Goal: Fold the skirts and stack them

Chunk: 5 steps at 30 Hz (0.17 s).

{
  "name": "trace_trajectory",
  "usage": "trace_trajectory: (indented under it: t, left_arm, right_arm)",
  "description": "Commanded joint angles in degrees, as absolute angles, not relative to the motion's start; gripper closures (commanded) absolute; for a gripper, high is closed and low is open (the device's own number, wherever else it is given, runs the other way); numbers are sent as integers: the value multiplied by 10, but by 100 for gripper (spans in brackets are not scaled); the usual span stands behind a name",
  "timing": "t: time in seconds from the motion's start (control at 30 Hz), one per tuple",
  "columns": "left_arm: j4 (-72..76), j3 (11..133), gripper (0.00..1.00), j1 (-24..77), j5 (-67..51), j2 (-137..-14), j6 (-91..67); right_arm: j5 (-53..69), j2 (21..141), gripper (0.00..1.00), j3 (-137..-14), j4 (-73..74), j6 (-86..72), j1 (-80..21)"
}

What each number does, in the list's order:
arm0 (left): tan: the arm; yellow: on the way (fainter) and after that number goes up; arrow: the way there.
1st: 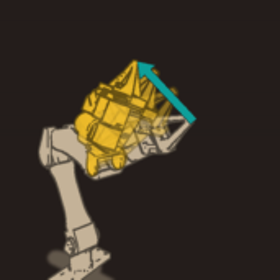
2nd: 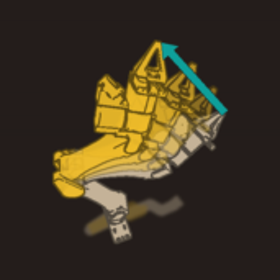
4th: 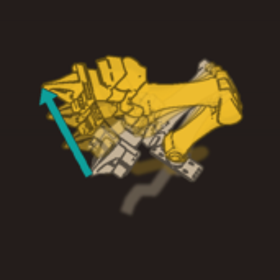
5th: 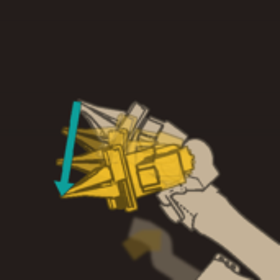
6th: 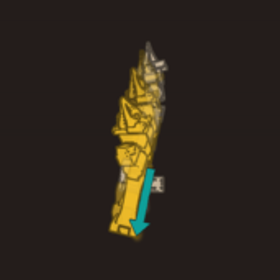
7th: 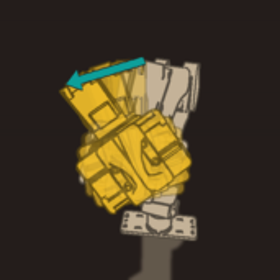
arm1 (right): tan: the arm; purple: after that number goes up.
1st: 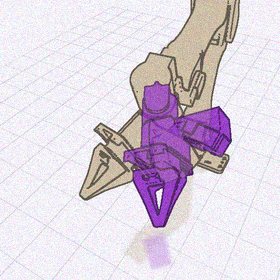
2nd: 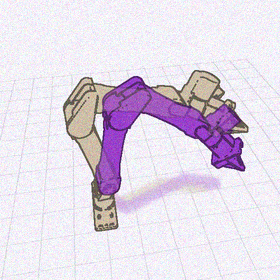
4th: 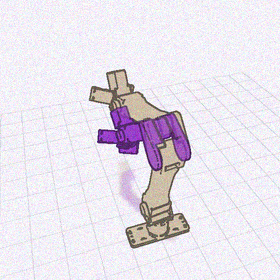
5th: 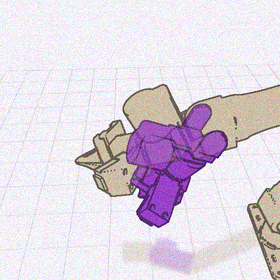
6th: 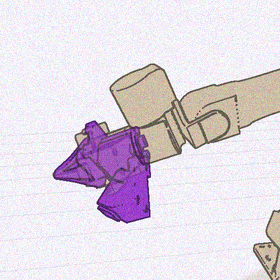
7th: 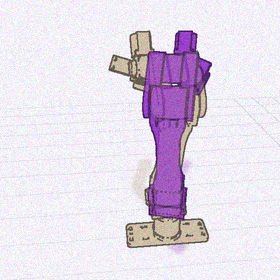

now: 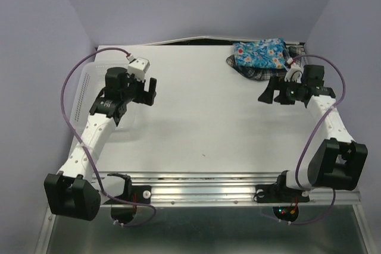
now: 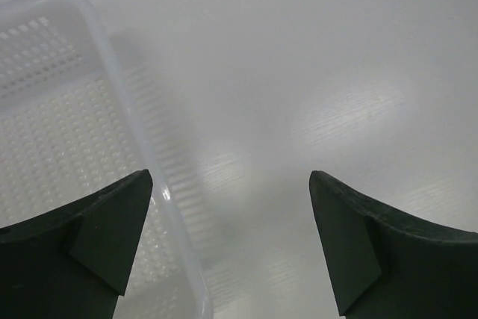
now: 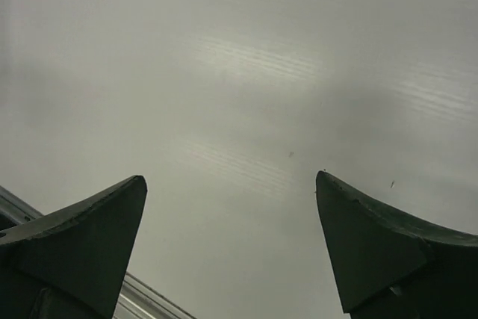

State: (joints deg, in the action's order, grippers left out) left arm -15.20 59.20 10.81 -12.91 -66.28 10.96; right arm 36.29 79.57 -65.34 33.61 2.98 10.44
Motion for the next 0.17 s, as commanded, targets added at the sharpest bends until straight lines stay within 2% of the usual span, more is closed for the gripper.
trace_trajectory:
  t: [0.0, 0.13]
  left_arm:
    - [-126, 552, 2, 109, -96, -616, 133]
    - [-130, 542, 2, 109, -84, -608, 117]
  right_arm:
    - [380, 723, 0, -613, 316, 41, 107]
    - [379, 701, 0, -592, 317, 41, 107]
